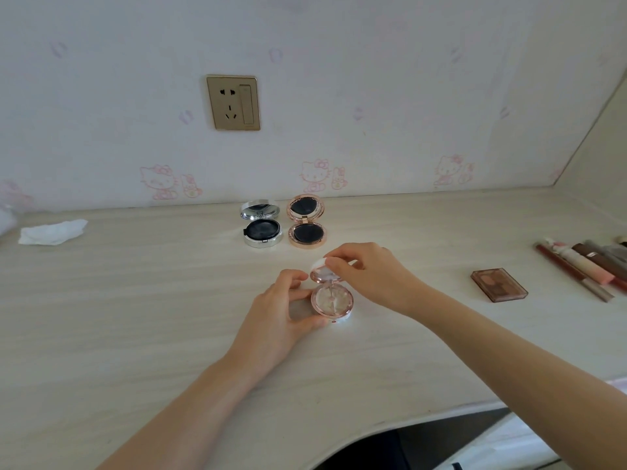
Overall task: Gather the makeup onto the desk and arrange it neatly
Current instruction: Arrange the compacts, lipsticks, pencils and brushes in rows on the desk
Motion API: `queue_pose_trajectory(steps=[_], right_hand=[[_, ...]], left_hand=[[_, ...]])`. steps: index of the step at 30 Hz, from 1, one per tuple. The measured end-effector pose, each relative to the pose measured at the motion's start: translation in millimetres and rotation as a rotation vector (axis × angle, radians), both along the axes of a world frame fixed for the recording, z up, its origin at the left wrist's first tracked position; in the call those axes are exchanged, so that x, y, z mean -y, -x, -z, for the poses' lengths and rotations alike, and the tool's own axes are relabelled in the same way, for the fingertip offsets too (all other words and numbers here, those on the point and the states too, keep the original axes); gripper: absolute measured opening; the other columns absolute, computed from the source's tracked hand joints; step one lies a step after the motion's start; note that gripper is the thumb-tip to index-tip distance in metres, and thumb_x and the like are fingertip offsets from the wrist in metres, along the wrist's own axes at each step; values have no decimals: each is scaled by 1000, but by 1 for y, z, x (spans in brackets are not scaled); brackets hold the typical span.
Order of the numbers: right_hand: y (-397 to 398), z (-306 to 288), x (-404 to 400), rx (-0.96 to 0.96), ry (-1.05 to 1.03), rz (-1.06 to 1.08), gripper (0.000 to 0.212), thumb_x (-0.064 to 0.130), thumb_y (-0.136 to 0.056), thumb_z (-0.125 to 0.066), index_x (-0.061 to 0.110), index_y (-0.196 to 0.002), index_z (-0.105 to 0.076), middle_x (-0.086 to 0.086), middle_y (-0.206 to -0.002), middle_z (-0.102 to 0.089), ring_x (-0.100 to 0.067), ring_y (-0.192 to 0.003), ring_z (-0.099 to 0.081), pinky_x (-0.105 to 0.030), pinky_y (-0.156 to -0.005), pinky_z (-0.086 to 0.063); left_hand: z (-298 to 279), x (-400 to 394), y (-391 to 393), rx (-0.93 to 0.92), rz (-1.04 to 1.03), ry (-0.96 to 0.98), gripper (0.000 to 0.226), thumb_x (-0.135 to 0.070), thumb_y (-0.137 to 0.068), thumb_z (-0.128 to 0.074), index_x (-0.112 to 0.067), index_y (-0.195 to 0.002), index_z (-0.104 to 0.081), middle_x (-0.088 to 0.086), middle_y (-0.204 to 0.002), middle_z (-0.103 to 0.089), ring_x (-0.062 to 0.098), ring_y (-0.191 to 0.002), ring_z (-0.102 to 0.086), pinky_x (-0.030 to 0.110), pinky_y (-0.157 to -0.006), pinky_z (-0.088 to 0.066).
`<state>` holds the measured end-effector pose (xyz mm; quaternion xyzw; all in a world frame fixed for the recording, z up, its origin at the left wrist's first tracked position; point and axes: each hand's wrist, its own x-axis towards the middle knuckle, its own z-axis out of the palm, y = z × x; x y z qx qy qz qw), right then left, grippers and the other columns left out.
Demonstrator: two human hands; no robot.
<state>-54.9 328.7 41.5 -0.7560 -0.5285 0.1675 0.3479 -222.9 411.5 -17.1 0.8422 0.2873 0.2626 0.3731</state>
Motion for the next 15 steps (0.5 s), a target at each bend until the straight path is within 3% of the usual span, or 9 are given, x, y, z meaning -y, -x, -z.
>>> queue_pose_trajectory(steps=[5, 8, 10, 12, 15], right_hand=[[0, 6, 16, -95, -43, 106, 39, 40, -98, -44, 28, -134, -49, 14, -119, -59, -6, -97, -60, -14, -75, -42], [10, 21, 35, -44, -127, 159, 41, 30, -97, -47, 26, -138, -43, 12, -123, -57, -3, -97, -56, -8, -73, -43], [19, 35, 49, 28, -148, 137, 47, 28, -95, -52, 28, -140, -37, 11, -127, -54, -6, -107, -53, -14, -82, -44], [27, 46, 58, 107, -138, 107, 57, 36, -91, -57, 32, -142, -31, 15, -130, -49, -6, -119, -45, -20, -92, -40], [33, 52, 59, 158, -128, 61, 70, 49, -86, -60, 37, -143, -23, 26, -124, -46, 0, -123, -34, -14, -89, -30]], left_hand=[[-1, 2, 0, 0, 3, -5, 66, -42, -66, -83, -34, -118, -44, -22, -109, -66, -2, -122, -45, 10, -87, -31], [-2, 4, 0, 9, -3, -18, 66, -44, -66, -82, -32, -119, -44, -19, -111, -67, 0, -122, -46, 13, -88, -32], [-2, 5, 0, 14, -8, -25, 64, -45, -67, -81, -30, -117, -45, -16, -114, -67, 2, -122, -48, 16, -89, -33], [-2, 6, 0, 16, -18, -23, 62, -46, -67, -80, -28, -116, -46, -15, -116, -67, 4, -119, -51, 16, -88, -34], [-1, 6, -1, 7, -29, -11, 60, -43, -69, -80, -26, -116, -47, -15, -119, -66, 5, -116, -54, 15, -87, -35]])
